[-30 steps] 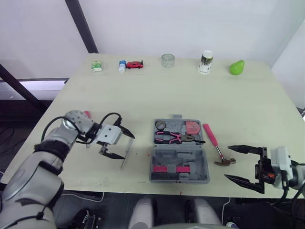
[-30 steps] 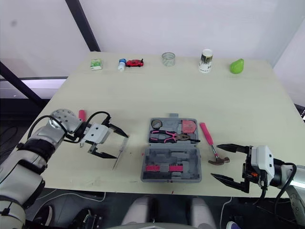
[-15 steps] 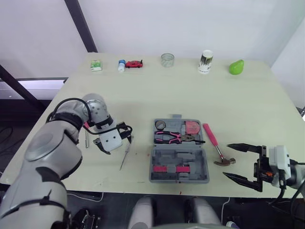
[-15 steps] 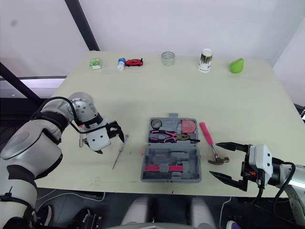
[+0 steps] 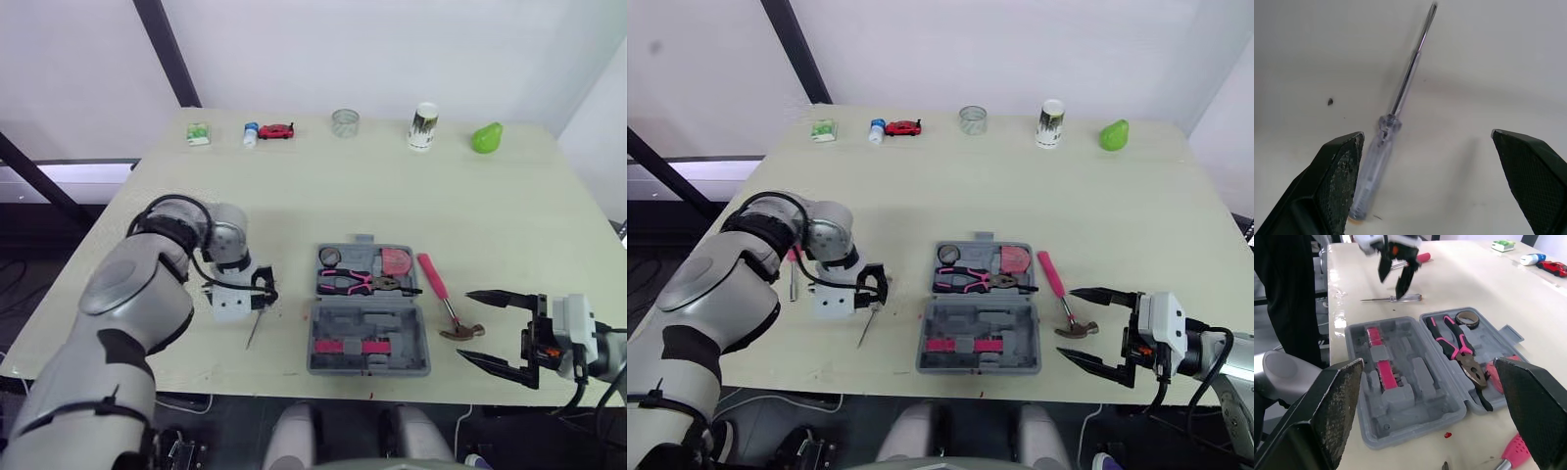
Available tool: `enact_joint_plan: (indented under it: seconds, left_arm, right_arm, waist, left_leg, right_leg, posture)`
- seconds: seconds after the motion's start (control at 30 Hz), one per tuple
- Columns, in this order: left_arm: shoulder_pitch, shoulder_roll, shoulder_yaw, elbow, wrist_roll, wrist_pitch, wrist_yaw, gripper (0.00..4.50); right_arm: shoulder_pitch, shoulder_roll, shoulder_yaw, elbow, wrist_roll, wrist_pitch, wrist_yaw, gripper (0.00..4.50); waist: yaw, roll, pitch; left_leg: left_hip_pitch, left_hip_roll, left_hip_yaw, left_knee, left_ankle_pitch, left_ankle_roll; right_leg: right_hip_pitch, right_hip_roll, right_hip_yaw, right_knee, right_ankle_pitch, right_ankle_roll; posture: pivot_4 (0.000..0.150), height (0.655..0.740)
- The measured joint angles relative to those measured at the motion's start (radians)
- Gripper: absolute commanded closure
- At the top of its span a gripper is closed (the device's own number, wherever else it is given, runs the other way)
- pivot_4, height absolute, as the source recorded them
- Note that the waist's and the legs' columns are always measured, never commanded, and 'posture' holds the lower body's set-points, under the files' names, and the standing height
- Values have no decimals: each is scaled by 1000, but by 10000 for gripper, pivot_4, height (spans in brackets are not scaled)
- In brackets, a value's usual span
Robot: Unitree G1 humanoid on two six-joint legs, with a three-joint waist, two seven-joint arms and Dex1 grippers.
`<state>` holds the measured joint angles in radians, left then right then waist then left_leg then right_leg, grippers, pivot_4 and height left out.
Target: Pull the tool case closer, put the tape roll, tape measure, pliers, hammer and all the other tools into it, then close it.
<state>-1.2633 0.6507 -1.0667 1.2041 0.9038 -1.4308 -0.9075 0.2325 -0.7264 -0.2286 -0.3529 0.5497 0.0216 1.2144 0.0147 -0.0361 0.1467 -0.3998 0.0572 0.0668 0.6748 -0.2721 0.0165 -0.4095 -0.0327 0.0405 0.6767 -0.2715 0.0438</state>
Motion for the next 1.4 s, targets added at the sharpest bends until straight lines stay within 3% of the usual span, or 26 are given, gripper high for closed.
enact_joint_plan:
  seconds: [0.07, 0.1, 0.13, 0.2, 0.3, 0.43, 0.63, 0.67, 0.97, 1.2, 1.4]
  left_arm:
    - [-24, -4, -35, -13, 107, 6, 142, 649]
    - [-43, -11, -76, -18, 205, 8, 280, 649]
    - [-45, -12, -80, -19, 214, 8, 294, 649]
    - [-67, -25, -139, -18, 333, 17, 478, 649]
    - [-83, -42, -198, -14, 426, 22, 628, 649]
    - [-97, -63, -262, -12, 520, 24, 774, 11899]
    - [-105, -92, -305, 6, 572, -13, 878, 41454]
    - [-107, -95, -307, 7, 575, -20, 885, 44624]
    - [-93, -107, -298, 7, 552, -118, 881, 44624]
    - [-87, -101, -235, 66, 401, -169, 783, 44624]
    - [-125, -27, -148, 108, 290, -170, 658, 44624]
  right_arm:
    - [1, 0, 2, 0, 0, 0, -2, 0]
    - [3, 0, 4, 0, 0, 0, -3, 0]
    - [3, 0, 4, 0, 0, 0, -3, 0]
    - [4, 0, 8, -1, 0, 0, -7, 0]
    - [4, 1, 18, -5, 0, 0, -12, 0]
    - [2, 1, 21, -12, 0, 1, -20, 0]
    - [-14, 0, 31, -12, -2, 1, -22, 0]
    - [-17, 0, 35, -12, -2, 1, -22, 0]
    - [-19, 0, 37, -12, -9, 1, -23, 0]
    - [-19, 1, 37, -12, -12, 0, -23, 0]
    - [-24, 2, 45, -9, -13, -1, -22, 0]
  waist:
    - [0, 0, 0]
    - [1, 1, 0]
    - [2, 1, 0]
    - [4, 2, -1]
    - [5, 5, -3]
    - [4, 9, -5]
    - [3, 9, -6]
    - [3, 9, -6]
    - [1, 9, -5]
    - [0, 3, -2]
    - [-2, -2, 1]
  left_leg:
    - [1, 0, 0, 0, 0, 0]
    - [1, 0, 0, 0, 0, 0]
    - [1, 0, 1, 0, 0, 0]
    - [2, -1, 1, 0, 0, 0]
    - [5, -1, 1, 0, 0, 0]
    - [7, -1, 2, 0, 0, 0]
    - [8, -1, 3, 0, 0, 0]
    - [8, -1, 3, 0, 0, 0]
    - [8, -1, 4, 0, -1, 1]
    - [7, -1, 3, 1, -1, 1]
    - [5, -1, 2, 2, -1, 1]
  right_leg:
    - [0, 0, 0, 0, 0, 0]
    - [1, 0, 0, 0, 0, 0]
    - [1, -1, 0, 0, 0, 0]
    - [2, -1, 0, 1, 1, 1]
    - [4, -1, 0, 1, 1, 2]
    - [6, -1, 1, 1, 1, 2]
    - [7, -2, 2, 0, 1, 2]
    - [7, -2, 2, 0, 1, 2]
    - [7, -2, 4, -1, 1, 2]
    - [6, -2, 2, -1, 1, 2]
    - [5, -1, 1, 0, 1, 2]
  posture:
    - [1500, 7400]
    - [1500, 7400]
    - [1500, 7400]
    - [1500, 7400]
    - [1500, 7400]
    - [1500, 7400]
    - [1500, 7400]
    - [1500, 7400]
    - [1500, 7400]
    - [1500, 7400]
    - [1500, 7400]
